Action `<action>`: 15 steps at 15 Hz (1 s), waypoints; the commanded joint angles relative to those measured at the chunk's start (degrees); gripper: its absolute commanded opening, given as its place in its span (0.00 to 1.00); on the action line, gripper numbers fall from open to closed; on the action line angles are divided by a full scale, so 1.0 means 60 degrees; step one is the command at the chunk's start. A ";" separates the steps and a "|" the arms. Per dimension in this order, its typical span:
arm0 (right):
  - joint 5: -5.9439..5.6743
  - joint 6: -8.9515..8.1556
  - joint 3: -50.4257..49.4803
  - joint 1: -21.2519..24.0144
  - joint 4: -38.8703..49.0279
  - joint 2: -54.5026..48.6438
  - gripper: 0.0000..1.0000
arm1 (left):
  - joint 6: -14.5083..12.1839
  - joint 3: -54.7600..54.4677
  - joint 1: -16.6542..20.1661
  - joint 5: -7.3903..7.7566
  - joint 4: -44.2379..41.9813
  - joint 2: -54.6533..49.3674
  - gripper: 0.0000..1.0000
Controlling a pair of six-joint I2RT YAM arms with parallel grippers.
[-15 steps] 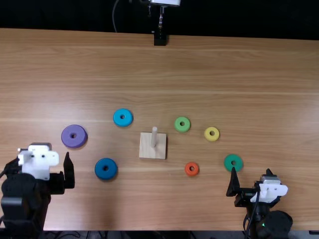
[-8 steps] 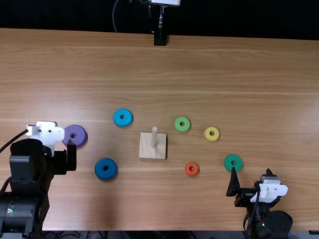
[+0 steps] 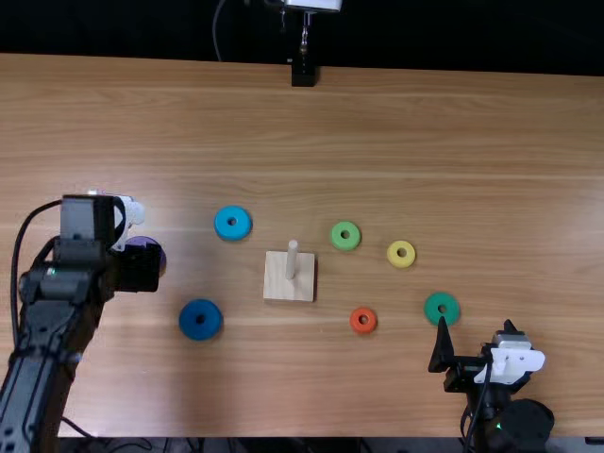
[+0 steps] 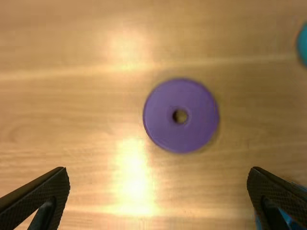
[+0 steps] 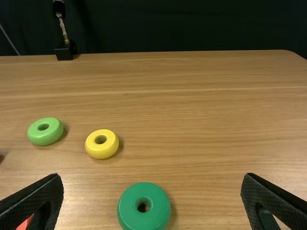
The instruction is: Build the Hanoi tower: stack the rings onto the peg from bottom to top in this color order: purple, dark blue, light blue, dark green, light green, yellow, orange.
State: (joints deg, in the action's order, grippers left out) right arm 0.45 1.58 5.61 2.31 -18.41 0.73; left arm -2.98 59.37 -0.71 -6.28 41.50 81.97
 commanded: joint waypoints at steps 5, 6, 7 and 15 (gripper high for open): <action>-0.0022 0.0017 -0.0788 0.0084 -0.0668 -0.0122 1.00 | 0.1429 0.1135 0.0323 0.1504 0.0520 0.1469 1.00; -0.0022 0.0017 -0.0788 0.0084 -0.0668 -0.0122 1.00 | 0.1411 0.1149 0.0323 0.1522 0.0502 0.1704 1.00; -0.0022 0.0017 -0.0788 0.0084 -0.0668 -0.0122 1.00 | 0.1411 0.1178 0.0309 0.1522 0.0432 0.1924 1.00; -0.0022 0.0017 -0.0788 0.0084 -0.0668 -0.0122 1.00 | 0.0550 0.1677 0.0280 0.1504 0.0115 0.3154 1.00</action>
State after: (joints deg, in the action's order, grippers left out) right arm 0.45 1.58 5.61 2.31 -18.46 0.73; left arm 2.79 67.20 0.84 1.96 42.28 99.68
